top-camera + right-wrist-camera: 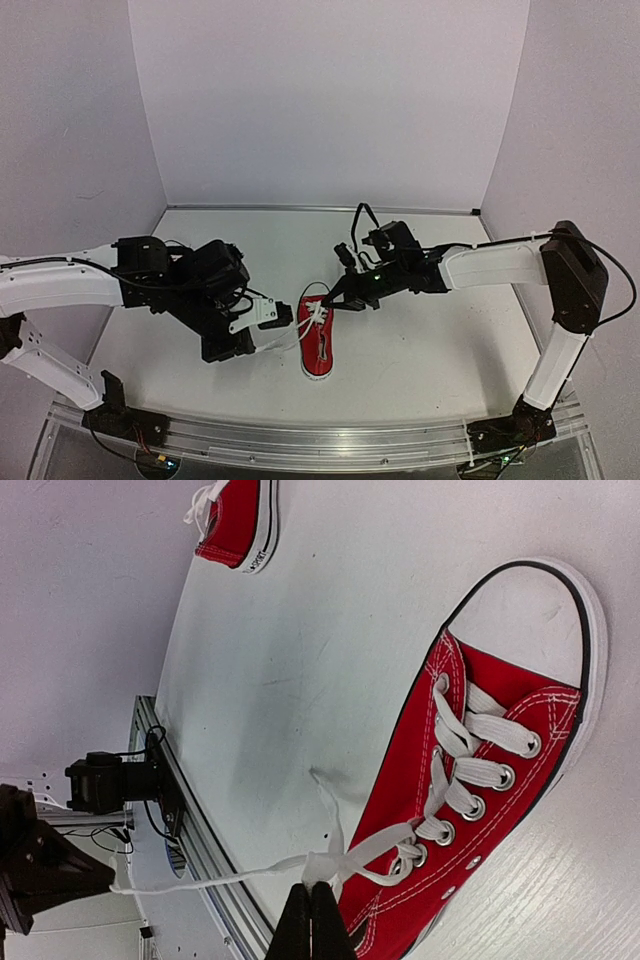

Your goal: Tie the shoes

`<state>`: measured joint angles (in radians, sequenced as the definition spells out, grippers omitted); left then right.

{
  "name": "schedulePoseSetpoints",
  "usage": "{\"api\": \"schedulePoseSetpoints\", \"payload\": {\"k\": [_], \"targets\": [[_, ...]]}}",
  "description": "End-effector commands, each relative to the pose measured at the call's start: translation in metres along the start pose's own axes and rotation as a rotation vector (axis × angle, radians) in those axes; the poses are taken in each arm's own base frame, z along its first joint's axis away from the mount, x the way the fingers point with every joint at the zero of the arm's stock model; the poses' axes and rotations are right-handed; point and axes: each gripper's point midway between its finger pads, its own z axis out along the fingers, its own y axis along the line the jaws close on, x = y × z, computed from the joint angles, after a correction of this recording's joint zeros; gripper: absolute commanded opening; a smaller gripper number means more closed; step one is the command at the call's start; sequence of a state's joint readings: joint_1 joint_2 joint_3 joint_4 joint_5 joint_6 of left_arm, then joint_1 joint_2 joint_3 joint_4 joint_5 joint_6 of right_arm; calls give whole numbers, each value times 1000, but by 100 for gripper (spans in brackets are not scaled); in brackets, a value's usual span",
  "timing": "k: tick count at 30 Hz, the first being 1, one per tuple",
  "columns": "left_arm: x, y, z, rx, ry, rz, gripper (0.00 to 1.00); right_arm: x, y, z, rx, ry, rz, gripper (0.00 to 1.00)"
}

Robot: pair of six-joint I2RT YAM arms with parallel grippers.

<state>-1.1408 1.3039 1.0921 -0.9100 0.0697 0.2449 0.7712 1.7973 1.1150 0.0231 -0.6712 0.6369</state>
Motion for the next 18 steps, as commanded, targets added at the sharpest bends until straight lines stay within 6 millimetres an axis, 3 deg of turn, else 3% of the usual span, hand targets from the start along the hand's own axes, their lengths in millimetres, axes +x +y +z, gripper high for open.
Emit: {"api": "schedulePoseSetpoints", "payload": {"k": [1, 6, 11, 14, 18], "targets": [[12, -5, 11, -17, 119, -70, 0, -16, 11, -3, -7, -38, -17, 0], [28, -4, 50, -32, 255, -88, 0, -16, 12, -7, -4, -46, -19, 0], [17, -15, 61, 23, 215, -62, 0, -18, 14, -11, -1, -55, -25, 0], [-2, -32, 65, 57, 198, 6, 0, -19, 13, -11, -2, -52, -30, 0], [-47, -62, 69, 129, 109, 135, 0, -20, 16, -9, -11, -46, -45, 0]]}}
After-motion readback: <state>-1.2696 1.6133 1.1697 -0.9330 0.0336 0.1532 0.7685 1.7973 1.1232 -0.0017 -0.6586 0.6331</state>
